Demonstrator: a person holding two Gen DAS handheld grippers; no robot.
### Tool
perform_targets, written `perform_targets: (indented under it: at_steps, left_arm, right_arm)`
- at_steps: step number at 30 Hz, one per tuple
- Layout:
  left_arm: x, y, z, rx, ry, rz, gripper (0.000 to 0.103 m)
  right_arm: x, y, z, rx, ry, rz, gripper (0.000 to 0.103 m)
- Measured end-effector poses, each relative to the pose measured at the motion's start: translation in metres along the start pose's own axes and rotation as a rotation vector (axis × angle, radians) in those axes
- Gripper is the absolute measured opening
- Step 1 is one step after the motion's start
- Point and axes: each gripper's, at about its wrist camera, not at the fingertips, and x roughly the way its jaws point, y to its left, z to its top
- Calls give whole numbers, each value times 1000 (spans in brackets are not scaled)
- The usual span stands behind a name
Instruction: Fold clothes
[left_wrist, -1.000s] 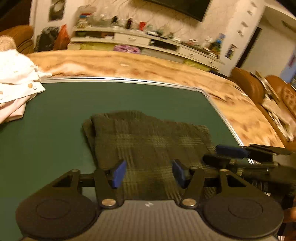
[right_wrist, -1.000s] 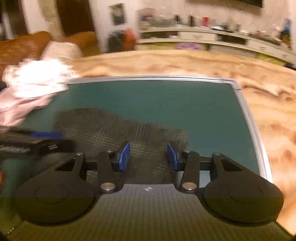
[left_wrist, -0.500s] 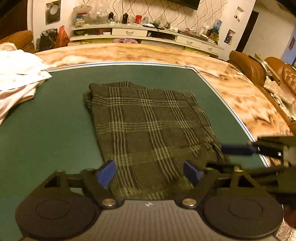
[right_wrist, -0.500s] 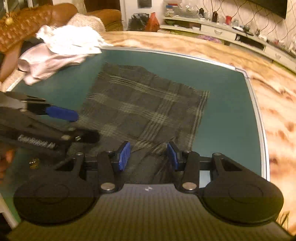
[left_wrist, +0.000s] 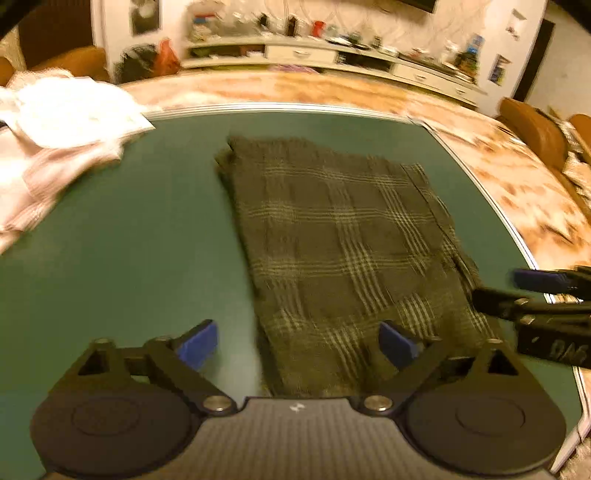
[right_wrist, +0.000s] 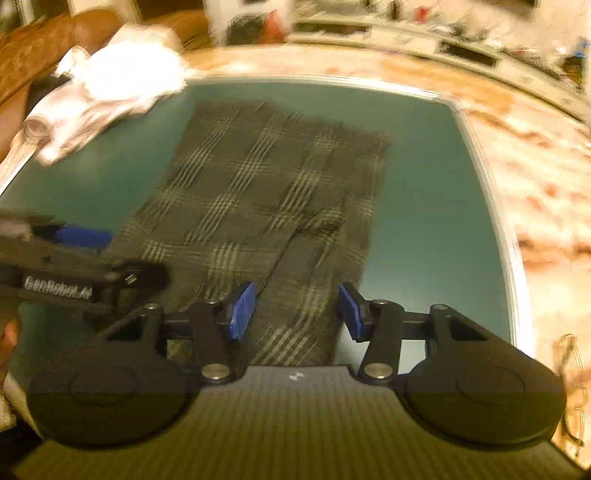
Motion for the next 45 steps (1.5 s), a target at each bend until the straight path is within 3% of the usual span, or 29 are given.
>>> perform_targets:
  at_steps: [2, 7, 12, 20, 37, 45]
  left_arm:
    - [2, 1, 24, -21, 8, 41, 102]
    - [13, 3, 88, -91, 72, 124, 103]
    - [31, 5, 120, -121, 87, 187, 103]
    - [57, 17, 127, -174, 137, 227, 103]
    - [43, 9, 131, -132, 41, 258, 103]
    - [34, 10, 120, -123, 36, 254, 103]
  right_arm:
    - [0, -6, 19, 67, 0, -80, 80]
    - [22, -12, 77, 149, 87, -139, 81]
    - [41, -10, 120, 187, 106, -164, 81]
    - [59, -2, 145, 169, 106, -214, 81]
    - [54, 4, 147, 159, 38, -164, 81]
    - [42, 15, 142, 132, -6, -160, 81]
